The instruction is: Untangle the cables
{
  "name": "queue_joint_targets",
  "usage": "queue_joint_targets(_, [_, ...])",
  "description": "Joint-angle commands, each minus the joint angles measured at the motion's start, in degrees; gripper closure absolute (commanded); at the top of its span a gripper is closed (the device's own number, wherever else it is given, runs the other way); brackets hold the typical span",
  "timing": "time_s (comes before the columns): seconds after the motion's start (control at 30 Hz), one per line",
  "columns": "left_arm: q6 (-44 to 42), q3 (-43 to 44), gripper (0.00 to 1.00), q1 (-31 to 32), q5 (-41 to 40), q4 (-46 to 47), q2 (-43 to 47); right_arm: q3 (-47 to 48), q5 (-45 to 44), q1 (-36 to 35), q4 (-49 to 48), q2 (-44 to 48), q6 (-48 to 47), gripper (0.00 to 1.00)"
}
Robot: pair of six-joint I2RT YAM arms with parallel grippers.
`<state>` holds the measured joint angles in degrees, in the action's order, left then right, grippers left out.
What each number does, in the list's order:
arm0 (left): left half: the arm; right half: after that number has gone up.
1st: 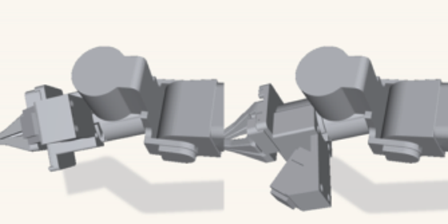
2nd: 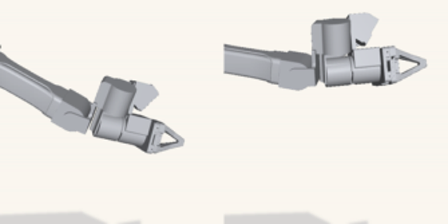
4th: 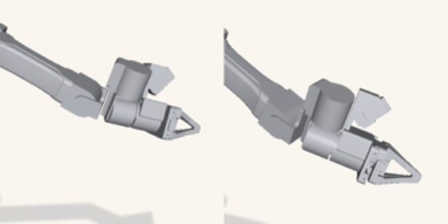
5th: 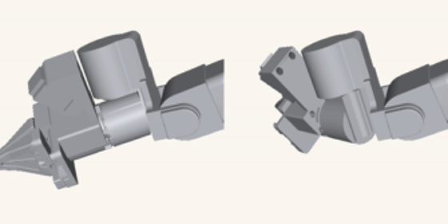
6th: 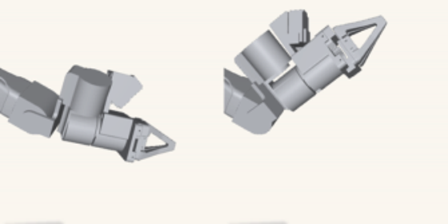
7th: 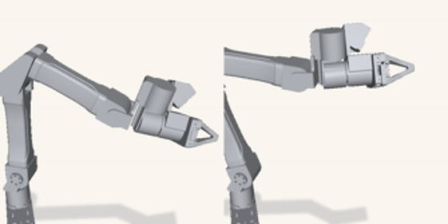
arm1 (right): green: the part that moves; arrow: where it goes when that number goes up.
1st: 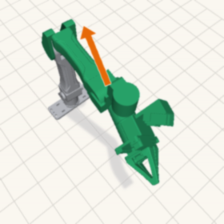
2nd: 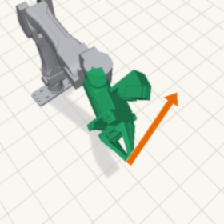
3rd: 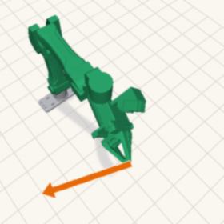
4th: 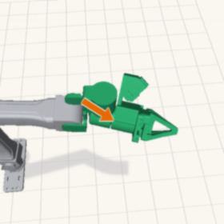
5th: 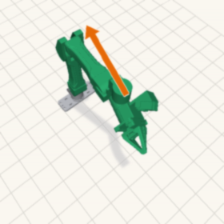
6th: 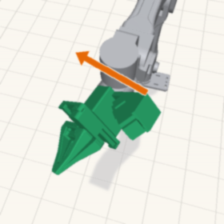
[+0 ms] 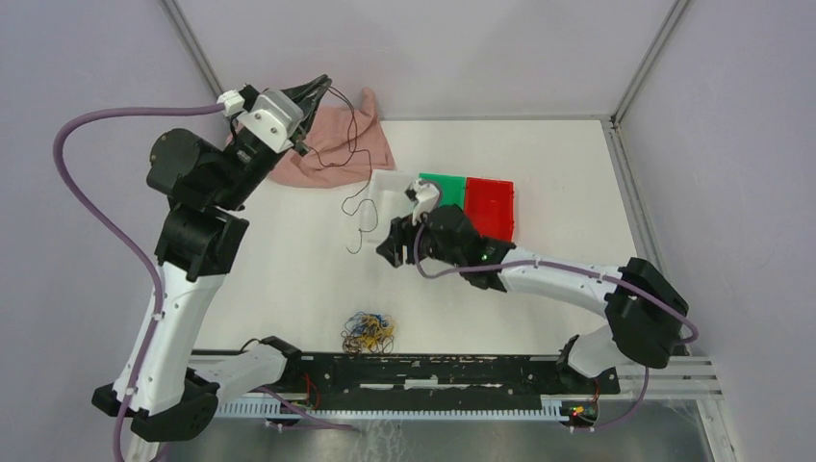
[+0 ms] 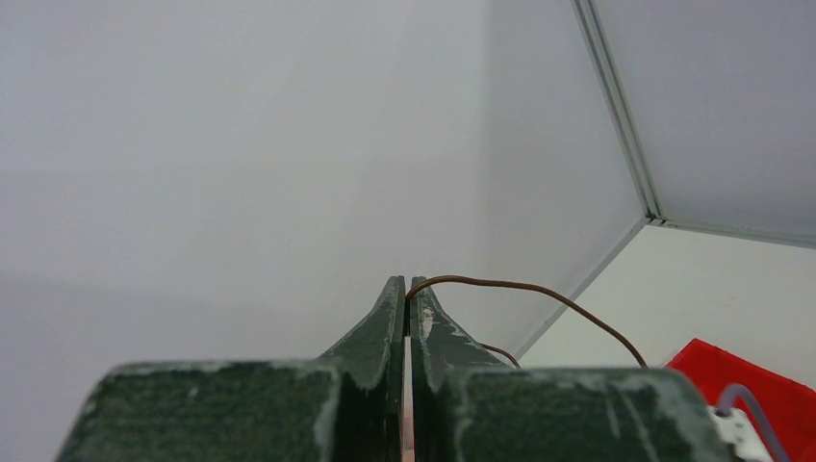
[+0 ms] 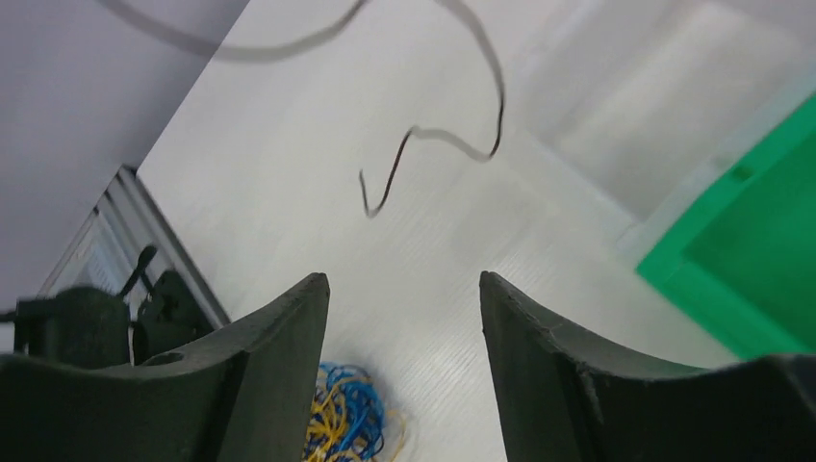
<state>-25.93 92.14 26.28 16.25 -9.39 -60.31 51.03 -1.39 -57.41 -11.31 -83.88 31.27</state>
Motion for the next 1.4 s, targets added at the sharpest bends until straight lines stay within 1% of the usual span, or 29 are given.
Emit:
queue_joint_targets(0.0, [2.5, -0.7, 0.97, 0.2, 1.2, 4.2, -2.6, 11.2, 4.2, 7.8, 3.4, -5.2, 2.2, 0.36])
queue_joint_targets(0.23, [-0.9, -1.1, 0.97, 0.1, -0.5, 8.1, -7.1, 23.4, 6.3, 13.2, 11.1, -14.7, -0.8, 0.42])
queue_joint_targets(0.33, [-2.8, -0.3, 0.97, 0.2, -0.7, 9.2, -9.5, 26.0, 7.9, 15.1, 11.8, -17.3, -0.4, 0.45])
queue_joint_targets(0.47, [-5.0, 0.3, 0.97, 0.1, -2.7, 12.1, -12.5, 28.3, 7.6, 16.9, 12.7, -19.2, 0.4, 0.47])
queue_joint_targets(0.6, [-8.5, 4.0, 0.97, 0.1, -5.7, 12.4, -16.2, 30.8, 7.7, 18.4, 13.5, -20.2, 1.2, 0.47])
queue_joint_targets(0.73, [-10.8, 4.9, 0.97, 0.2, -6.6, 12.7, -18.0, 33.6, 6.5, 19.0, 17.0, -21.5, 1.5, 0.43])
queue_joint_targets(0.87, [-12.3, 4.8, 0.97, 0.1, -7.5, 12.9, -19.0, 31.2, 4.9, 20.1, 16.1, -19.8, 3.1, 0.41])
queue_joint_targets(1.07, [-13.6, 6.8, 0.97, 0.1, -10.2, 14.6, -21.3, 23.9, 4.0, 21.0, 12.7, -13.5, 4.2, 0.40])
queue_joint_targets(1.23, [-13.9, 6.4, 0.97, 0.2, -10.8, 16.4, -21.5, 16.6, 6.8, 20.9, 8.5, -7.5, 4.9, 0.39])
queue_joint_targets(1.37, [-13.1, 4.5, 0.97, 0.2, -9.8, 14.8, -20.8, 11.4, 9.0, 20.4, 6.8, -3.9, 5.4, 0.39])
